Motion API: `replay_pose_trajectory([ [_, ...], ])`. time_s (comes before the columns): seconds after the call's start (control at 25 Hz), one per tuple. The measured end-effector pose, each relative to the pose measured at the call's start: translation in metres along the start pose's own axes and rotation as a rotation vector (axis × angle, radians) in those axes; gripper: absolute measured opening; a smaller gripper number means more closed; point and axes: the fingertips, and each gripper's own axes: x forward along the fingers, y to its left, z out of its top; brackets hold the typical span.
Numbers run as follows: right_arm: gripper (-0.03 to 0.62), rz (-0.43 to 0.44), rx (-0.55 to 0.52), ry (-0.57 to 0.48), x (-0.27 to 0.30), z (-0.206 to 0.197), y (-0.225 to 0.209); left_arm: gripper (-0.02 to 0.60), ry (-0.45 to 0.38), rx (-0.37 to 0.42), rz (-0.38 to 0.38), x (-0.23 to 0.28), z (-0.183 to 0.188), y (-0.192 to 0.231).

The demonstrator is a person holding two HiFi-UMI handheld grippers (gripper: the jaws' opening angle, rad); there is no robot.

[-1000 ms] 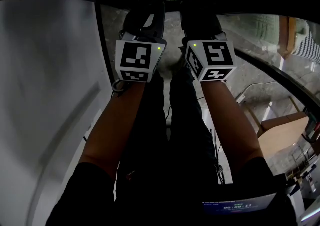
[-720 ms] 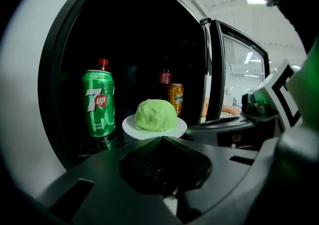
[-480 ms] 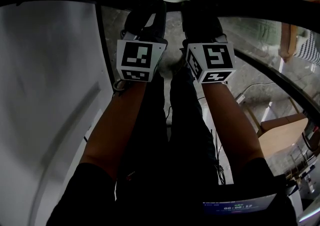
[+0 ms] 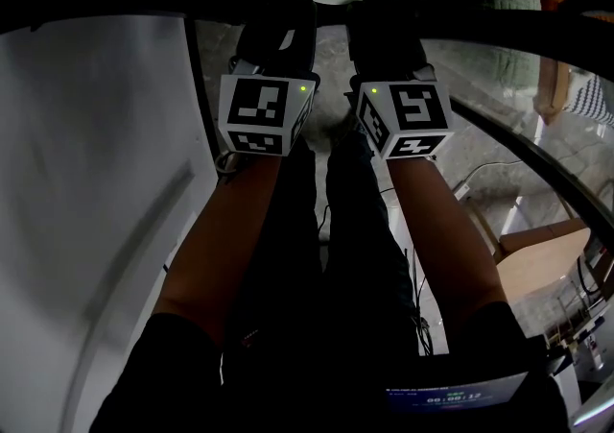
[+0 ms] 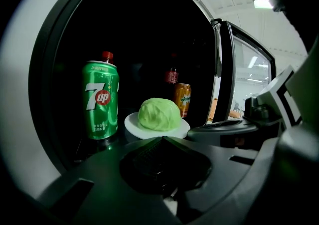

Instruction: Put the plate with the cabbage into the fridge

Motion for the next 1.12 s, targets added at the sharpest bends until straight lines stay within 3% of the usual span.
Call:
replay_pose_trajectory([
  [0.72, 0.006, 0.004, 0.021, 0.024, 0.023, 0.009, -0.008, 0.003, 0.046, -0.029, 0.007, 0.019, 0.011, 0.016],
  [1.12, 0.006, 0.003, 0.009, 0.011, 0.02, 0.016, -0.008, 0.003, 0.031, -0.018, -0.003, 0.016, 0.016, 0.014],
])
